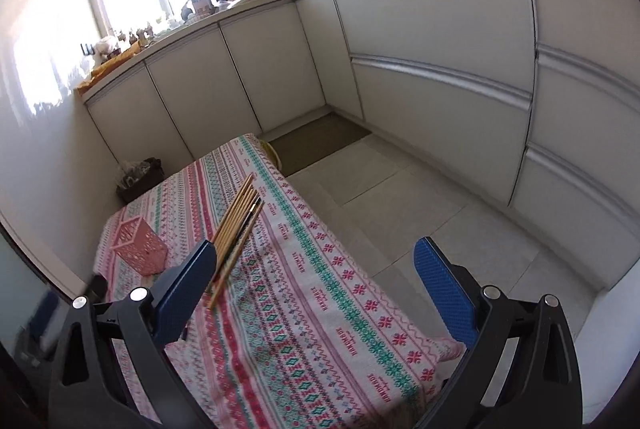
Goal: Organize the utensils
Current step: 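Lower the left gripper onto the wooden chopsticks and grasp one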
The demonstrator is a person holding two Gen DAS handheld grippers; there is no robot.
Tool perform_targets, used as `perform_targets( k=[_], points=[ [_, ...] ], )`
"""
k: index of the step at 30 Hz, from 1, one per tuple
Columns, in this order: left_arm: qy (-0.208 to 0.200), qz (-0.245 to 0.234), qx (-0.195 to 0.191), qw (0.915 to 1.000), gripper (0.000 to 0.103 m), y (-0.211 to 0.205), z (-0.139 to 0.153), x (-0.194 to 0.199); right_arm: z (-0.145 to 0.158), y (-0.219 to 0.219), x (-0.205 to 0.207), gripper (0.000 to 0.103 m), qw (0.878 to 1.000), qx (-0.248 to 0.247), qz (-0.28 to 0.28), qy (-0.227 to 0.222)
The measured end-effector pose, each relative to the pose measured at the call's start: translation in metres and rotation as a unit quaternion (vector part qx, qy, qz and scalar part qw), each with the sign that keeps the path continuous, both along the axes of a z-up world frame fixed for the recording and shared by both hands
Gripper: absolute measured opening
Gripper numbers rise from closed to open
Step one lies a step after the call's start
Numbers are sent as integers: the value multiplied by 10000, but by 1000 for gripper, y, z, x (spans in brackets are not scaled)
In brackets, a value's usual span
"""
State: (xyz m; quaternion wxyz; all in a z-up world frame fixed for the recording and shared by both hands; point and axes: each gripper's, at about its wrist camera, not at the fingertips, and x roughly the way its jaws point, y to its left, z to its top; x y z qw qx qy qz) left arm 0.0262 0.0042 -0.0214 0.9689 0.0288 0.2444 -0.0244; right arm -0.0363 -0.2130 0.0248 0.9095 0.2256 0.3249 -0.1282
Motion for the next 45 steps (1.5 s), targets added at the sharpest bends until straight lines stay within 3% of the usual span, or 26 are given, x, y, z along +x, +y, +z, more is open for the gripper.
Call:
perform_targets(
  k=[4, 7, 12, 16, 18, 21, 25, 26, 28, 30, 35, 39, 42, 45],
  points=[
    [605, -508, 394, 9961, 96, -11, -22, 25, -9, -41, 38, 96, 9889, 1433, 45, 394],
    [1219, -985, 422, 9867, 96, -19, -38, 50, -33, -63, 65, 96, 9641, 2571, 122, 656],
    [2098, -1777, 668, 9591, 96, -47, -36, 116, -72, -75, 78, 96, 9376, 3363, 55, 887],
    [2764, -2051, 931, 9343, 96, -80, -31, 191, -92, -71, 92, 96, 9010, 4170, 441, 1115],
    [3142, -2062, 1043, 9208, 96, -95, -39, 236, -98, -66, 97, 96, 8950, 4249, 544, 1249],
    [3550, -1814, 1220, 9089, 96, -107, -63, 303, -106, -61, 103, 96, 8902, 4241, 683, 1519],
    [4014, -1122, 1069, 9027, 95, -105, -106, 386, -126, -70, 108, 96, 8804, 4294, 695, 1892],
    [4096, -960, 1012, 9015, 91, -104, -115, 403, -130, -75, 108, 96, 8785, 4310, 638, 1958],
    [4335, -730, 913, 8935, 66, -101, -136, 430, -138, -84, 108, 96, 8758, 4338, 515, 2051],
    [4454, -679, 890, 8883, 59, -100, -147, 446, -144, -90, 111, 96, 8743, 4349, 442, 2109],
    [4352, -820, 1062, 8903, 54, -103, -151, 457, -154, -95, 121, 96, 8694, 4375, 448, 2253],
    [4332, -980, 980, 8906, 42, -104, -146, 463, -159, -87, 131, 96, 8626, 4423, 650, 2369],
    [4280, -1096, 710, 8943, 42, -101, -135, 466, -159, -87, 133, 96, 8634, 4396, 699, 2374],
    [4267, -1068, 816, 8944, 38, -97, -129, 466, -159, -88, 132, 96, 8642, 4388, 667, 2371]
  ],
)
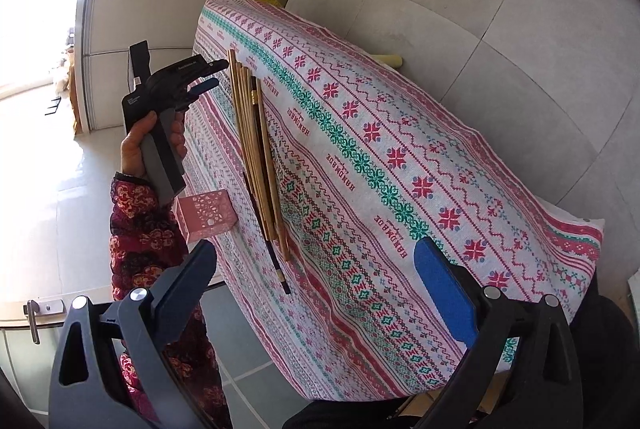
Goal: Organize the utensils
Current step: 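Lower the left gripper onto the wooden chopsticks and grasp one, then lift the chopstick with the left gripper while the right gripper grasps another chopstick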
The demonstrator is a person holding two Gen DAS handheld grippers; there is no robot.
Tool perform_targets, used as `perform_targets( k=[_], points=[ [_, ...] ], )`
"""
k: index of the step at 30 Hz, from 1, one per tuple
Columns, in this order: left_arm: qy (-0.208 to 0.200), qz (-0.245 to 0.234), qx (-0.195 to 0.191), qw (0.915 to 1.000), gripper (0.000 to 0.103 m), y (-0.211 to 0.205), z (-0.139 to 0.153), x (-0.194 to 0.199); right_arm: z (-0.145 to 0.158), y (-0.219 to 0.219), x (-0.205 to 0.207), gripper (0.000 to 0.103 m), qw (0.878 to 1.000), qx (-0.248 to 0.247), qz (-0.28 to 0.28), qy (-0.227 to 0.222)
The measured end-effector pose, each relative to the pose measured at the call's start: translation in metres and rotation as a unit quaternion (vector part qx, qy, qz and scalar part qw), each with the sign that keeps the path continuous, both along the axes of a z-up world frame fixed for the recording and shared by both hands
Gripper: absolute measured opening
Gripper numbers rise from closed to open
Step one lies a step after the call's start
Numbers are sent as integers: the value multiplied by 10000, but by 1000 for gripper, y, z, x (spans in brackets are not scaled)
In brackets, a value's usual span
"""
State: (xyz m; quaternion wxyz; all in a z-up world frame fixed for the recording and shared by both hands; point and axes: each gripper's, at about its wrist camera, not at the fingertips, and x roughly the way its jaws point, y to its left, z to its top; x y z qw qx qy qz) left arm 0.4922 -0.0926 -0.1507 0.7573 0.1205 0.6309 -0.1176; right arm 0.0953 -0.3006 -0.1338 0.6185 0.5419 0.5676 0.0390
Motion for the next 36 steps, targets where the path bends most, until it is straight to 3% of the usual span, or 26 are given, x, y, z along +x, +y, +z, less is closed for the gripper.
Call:
perform_targets(
  k=[1, 8, 10, 14, 17, 20, 24, 28, 31, 34, 36],
  points=[
    [6, -14, 101, 9999, 31, 0, -1, 1, 0, 0, 0, 96, 10000, 4, 1, 3],
    [55, -112, 242, 9996, 19, -4, -11, 5, 2, -4, -3, 96, 10000, 8, -38, 4],
    [109, -102, 223, 9996, 9, -7, -9, 7, 3, -6, -4, 96, 10000, 40, -44, -18],
    [-24, 352, 70, 9994, 7, -15, -5, 2, 5, -8, -5, 96, 9999, -10, -113, 6],
    [-520, 566, -86, 9970, 8, -2, 7, -24, 10, -10, 0, 96, 9989, -431, -143, 114],
    [-885, 592, -560, 9927, 8, 17, 50, -64, 24, -3, 28, 96, 9922, -1234, 178, -15],
    [-1584, 463, -1125, 9799, 8, 48, 128, -135, 19, 15, 103, 96, 9897, -1200, 768, -101],
    [-2170, 288, -1762, 9597, 7, 95, 191, -210, 15, 38, 191, 95, 9828, -1493, 1018, -380],
    [-2623, 101, -2100, 9418, 7, 123, 235, -264, 1, 57, 244, 95, 9838, -1299, 1211, -246],
    [-2925, 36, -2475, 9237, 7, 153, 254, -306, -7, 74, 282, 91, 9804, -1521, 1246, -96],
    [-3024, 60, -2703, 9140, 7, 169, 259, -325, -14, 85, 300, 78, 9787, -1571, 1319, 45]
  ],
)
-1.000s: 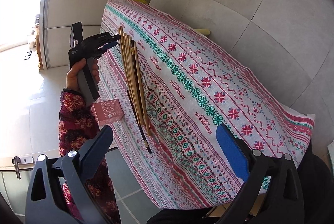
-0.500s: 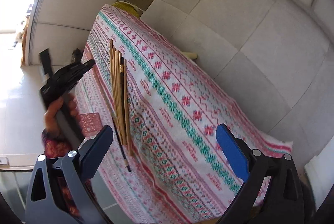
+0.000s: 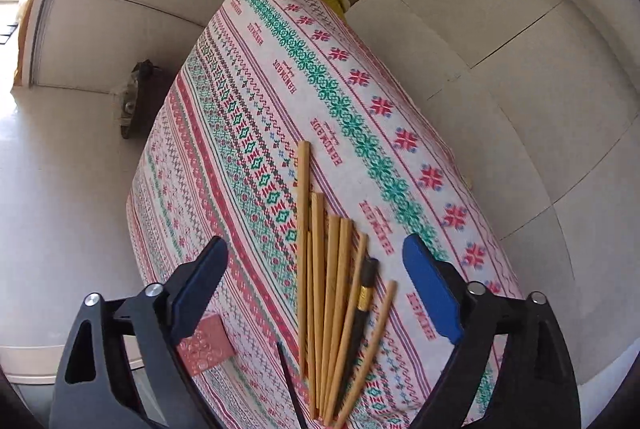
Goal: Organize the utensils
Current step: 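Lift the chopstick with the left gripper while the right gripper grasps another chopstick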
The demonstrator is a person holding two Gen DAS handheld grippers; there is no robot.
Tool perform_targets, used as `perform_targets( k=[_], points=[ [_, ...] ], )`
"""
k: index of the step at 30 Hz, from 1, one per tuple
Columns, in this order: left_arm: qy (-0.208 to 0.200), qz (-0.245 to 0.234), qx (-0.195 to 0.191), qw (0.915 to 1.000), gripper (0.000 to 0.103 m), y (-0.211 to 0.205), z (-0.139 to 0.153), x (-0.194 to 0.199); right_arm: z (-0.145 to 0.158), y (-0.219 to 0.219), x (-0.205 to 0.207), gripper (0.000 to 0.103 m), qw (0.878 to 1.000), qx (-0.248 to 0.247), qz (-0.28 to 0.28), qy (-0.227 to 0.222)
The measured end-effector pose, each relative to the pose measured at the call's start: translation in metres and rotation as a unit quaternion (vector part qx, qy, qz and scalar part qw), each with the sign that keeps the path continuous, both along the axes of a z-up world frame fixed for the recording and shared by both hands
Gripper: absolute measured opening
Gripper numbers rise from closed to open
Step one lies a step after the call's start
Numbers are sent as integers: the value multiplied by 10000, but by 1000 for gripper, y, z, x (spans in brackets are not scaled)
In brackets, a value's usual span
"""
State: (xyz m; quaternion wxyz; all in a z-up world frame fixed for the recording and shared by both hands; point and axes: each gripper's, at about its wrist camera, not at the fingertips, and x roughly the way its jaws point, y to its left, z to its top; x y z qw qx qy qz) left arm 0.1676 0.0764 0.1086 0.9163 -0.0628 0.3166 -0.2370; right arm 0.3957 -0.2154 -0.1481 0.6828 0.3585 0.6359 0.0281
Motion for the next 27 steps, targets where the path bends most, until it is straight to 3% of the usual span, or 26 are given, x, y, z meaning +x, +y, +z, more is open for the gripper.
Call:
perform_targets(
  k=[5, 8, 9, 11, 12, 14, 17, 21, 27],
  points=[
    [-68, 118, -390, 9991, 7, 31, -1, -25, -13, 25, 29, 52, 9996, -200, 156, 160],
    [-84, 207, -569, 9981, 7, 45, 1, -33, -20, 39, 42, 45, 9972, -633, 171, 354],
    [-72, 234, -596, 9979, 7, 50, 2, -37, -23, 43, 45, 37, 9964, -725, 167, 400],
    [-48, 253, -644, 9976, 7, 55, 0, -37, -23, 50, 50, 31, 9943, -979, 127, 402],
    [-54, 253, -670, 9974, 7, 56, 0, -37, -23, 54, 54, 20, 9931, -1090, 160, 408],
    [-76, 244, -711, 9971, 7, 60, -1, -39, -22, 62, 58, 9, 9877, -1450, 282, 523],
    [-82, 271, -723, 9970, 7, 62, -1, -40, -20, 71, 58, 8, 9860, -1561, 363, 469],
    [-54, 321, -793, 9963, 7, 68, -1, -43, -10, 73, 43, 8, 9907, -1196, 552, 326],
    [-87, 474, -874, 9950, 7, 72, 4, -49, 56, 67, -33, 8, 9934, -546, 838, -570]
  ],
)
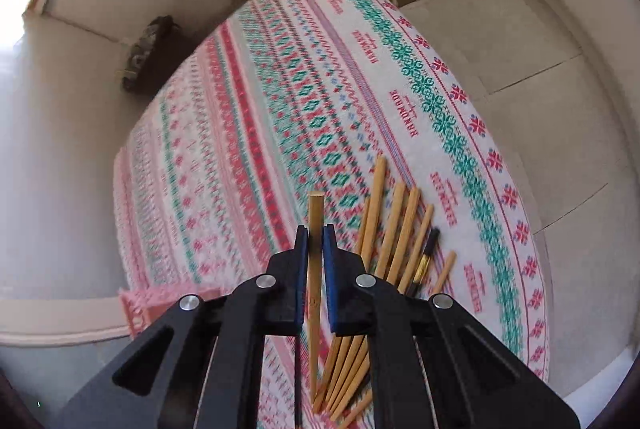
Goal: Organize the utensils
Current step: 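Lift the chopstick with the left gripper while the right gripper grasps another chopstick, then carry both chopsticks over the pink holder and open both grippers to drop them in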
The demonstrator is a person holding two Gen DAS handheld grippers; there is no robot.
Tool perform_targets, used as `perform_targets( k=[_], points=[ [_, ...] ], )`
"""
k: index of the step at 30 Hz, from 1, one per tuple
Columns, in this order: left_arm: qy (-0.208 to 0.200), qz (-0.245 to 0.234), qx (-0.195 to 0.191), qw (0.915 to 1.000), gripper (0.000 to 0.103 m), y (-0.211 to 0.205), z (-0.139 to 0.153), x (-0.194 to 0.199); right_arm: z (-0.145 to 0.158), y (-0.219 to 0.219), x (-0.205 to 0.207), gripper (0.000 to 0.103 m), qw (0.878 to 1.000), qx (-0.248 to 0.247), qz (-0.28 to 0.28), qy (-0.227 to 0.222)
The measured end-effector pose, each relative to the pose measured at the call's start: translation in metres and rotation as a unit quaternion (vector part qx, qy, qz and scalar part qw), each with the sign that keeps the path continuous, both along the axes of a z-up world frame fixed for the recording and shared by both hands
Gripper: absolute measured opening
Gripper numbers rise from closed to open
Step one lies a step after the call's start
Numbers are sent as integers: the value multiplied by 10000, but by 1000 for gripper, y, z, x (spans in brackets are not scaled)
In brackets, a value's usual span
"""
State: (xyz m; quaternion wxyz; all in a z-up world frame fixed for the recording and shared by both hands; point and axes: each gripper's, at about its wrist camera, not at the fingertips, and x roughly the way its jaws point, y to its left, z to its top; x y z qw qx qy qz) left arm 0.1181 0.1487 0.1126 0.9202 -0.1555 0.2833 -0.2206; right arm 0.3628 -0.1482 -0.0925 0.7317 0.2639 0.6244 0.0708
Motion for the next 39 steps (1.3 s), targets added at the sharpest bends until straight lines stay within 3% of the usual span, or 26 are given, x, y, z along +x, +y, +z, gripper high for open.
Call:
perform_targets(
  k=[7, 11, 22, 30, 33, 39],
  points=[
    [-56, 282, -117, 9995, 7, 0, 7, -10, 103, 19, -95, 8, 9906, -31, 551, -1254],
    [-123, 466, -52, 9988, 7, 0, 16, -15, 147, 21, -133, 8, 9824, -51, 769, -1701],
    [-341, 1175, 59, 9925, 7, 21, 41, -3, 237, 27, -141, 8, 9637, -195, 720, -2564],
    [-517, 1570, 228, 9860, 7, 42, 44, 1, 243, 75, -97, 8, 9465, -283, 795, -3114],
    [-463, 1734, 285, 9833, 7, 51, 36, 6, 227, 103, -80, 8, 9433, -372, 924, -3166],
    [-346, 1951, 311, 9797, 7, 64, 16, 23, 176, 152, -57, 12, 9474, -396, 1427, -2837]
  ],
)
